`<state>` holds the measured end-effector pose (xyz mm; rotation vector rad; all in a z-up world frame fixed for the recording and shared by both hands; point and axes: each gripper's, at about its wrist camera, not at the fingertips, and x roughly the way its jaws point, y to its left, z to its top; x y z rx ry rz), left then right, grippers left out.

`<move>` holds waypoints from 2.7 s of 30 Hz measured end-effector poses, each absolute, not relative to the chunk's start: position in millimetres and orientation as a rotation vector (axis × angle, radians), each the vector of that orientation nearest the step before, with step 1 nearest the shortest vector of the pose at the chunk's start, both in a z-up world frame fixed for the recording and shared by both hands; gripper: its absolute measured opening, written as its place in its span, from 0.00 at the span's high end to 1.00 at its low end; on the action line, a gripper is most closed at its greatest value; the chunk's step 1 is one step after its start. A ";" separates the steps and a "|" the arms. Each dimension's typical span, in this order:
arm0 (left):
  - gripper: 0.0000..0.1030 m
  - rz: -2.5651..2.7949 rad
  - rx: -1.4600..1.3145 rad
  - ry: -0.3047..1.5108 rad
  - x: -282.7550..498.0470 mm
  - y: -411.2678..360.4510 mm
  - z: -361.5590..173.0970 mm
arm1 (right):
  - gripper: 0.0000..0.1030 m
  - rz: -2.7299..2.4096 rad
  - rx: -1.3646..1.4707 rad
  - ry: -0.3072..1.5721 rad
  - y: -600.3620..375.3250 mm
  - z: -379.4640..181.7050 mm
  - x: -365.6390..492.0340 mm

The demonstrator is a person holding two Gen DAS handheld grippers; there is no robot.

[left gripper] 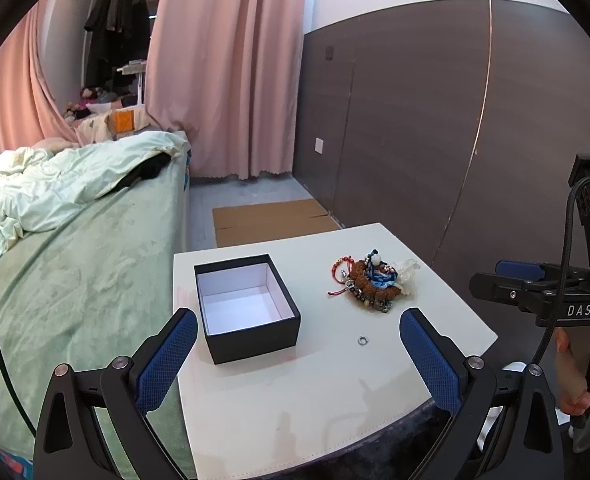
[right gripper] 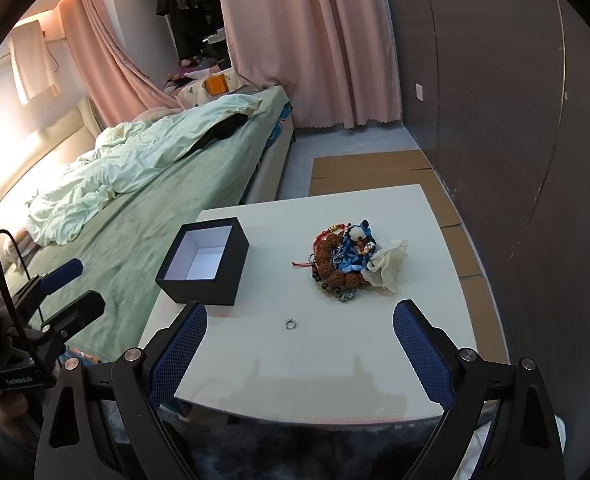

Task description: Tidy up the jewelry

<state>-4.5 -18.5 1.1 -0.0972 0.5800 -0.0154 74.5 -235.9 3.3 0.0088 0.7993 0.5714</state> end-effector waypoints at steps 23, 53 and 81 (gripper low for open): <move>0.02 -0.012 -0.095 0.590 -4.6 -18.9 0.0 | 0.08 0.575 -0.014 0.785 -231.5 4.0 66.8; 0.02 0.004 -0.104 0.576 -4.4 -16.9 -2.8 | 0.08 0.537 0.004 0.763 -229.8 7.3 67.9; 0.28 -0.092 -0.046 0.788 61.4 -84.6 -68.8 | 0.08 0.383 0.223 0.945 -289.9 -20.9 129.9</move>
